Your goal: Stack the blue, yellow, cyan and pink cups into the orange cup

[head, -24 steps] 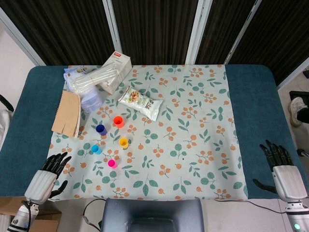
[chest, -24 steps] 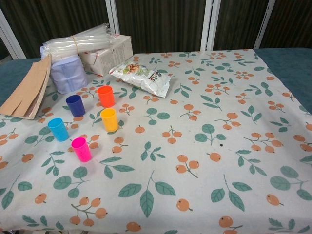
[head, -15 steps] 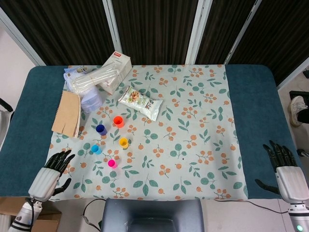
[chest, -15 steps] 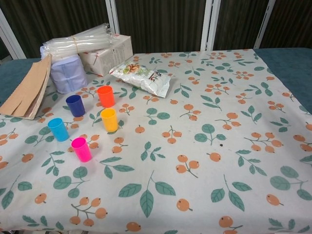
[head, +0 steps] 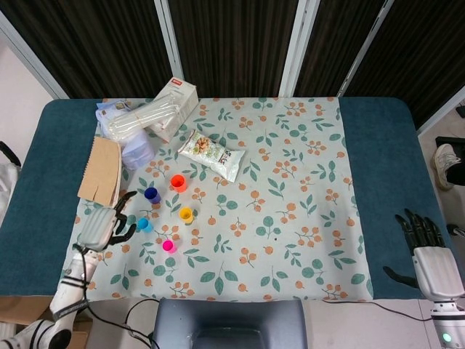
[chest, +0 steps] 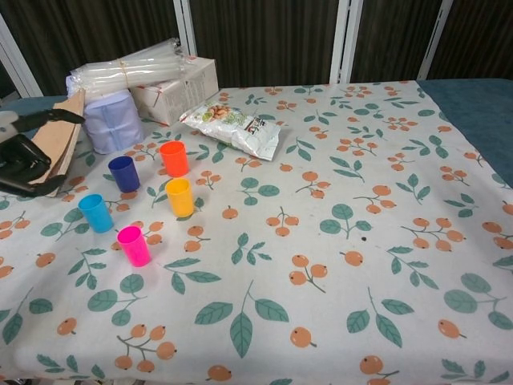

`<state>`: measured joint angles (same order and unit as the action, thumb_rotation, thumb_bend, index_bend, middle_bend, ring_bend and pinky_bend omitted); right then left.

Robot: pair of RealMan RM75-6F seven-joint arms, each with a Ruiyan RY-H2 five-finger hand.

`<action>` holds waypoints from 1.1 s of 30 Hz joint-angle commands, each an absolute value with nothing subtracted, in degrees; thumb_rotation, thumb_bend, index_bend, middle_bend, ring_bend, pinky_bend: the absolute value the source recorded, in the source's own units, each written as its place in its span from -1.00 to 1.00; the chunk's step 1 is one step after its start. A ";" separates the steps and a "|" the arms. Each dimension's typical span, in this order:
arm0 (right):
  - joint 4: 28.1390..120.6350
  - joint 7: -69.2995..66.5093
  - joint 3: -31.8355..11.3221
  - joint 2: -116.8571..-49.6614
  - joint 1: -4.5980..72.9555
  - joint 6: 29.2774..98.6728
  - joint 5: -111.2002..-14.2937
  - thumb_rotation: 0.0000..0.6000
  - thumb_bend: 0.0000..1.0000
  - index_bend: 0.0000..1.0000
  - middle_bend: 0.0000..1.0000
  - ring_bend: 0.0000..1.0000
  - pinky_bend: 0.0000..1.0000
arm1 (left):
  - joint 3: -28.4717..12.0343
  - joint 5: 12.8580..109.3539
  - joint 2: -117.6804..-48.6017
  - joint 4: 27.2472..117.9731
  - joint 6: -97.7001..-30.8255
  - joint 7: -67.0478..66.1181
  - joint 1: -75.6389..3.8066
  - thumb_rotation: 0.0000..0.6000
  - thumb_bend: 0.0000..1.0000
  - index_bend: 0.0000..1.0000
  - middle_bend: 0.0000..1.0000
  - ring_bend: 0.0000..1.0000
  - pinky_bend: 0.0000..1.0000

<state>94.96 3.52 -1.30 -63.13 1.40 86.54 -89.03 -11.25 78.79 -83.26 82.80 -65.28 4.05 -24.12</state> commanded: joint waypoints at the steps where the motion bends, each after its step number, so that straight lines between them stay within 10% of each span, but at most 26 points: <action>1: 94.97 3.87 -1.48 -63.24 1.67 85.99 -88.56 1.00 -0.65 -1.00 -1.00 -1.00 -1.00 | -16.40 69.08 -87.78 81.08 -58.25 -1.26 -30.39 1.00 -0.23 -0.56 1.00 1.00 1.00; 33: 95.08 1.68 -2.37 -62.07 1.25 86.82 -87.23 1.00 -0.65 -1.00 -1.00 -1.00 -1.00 | -18.42 54.86 -100.20 62.25 -53.59 -11.50 -39.89 1.00 -0.28 -0.26 1.00 1.00 1.00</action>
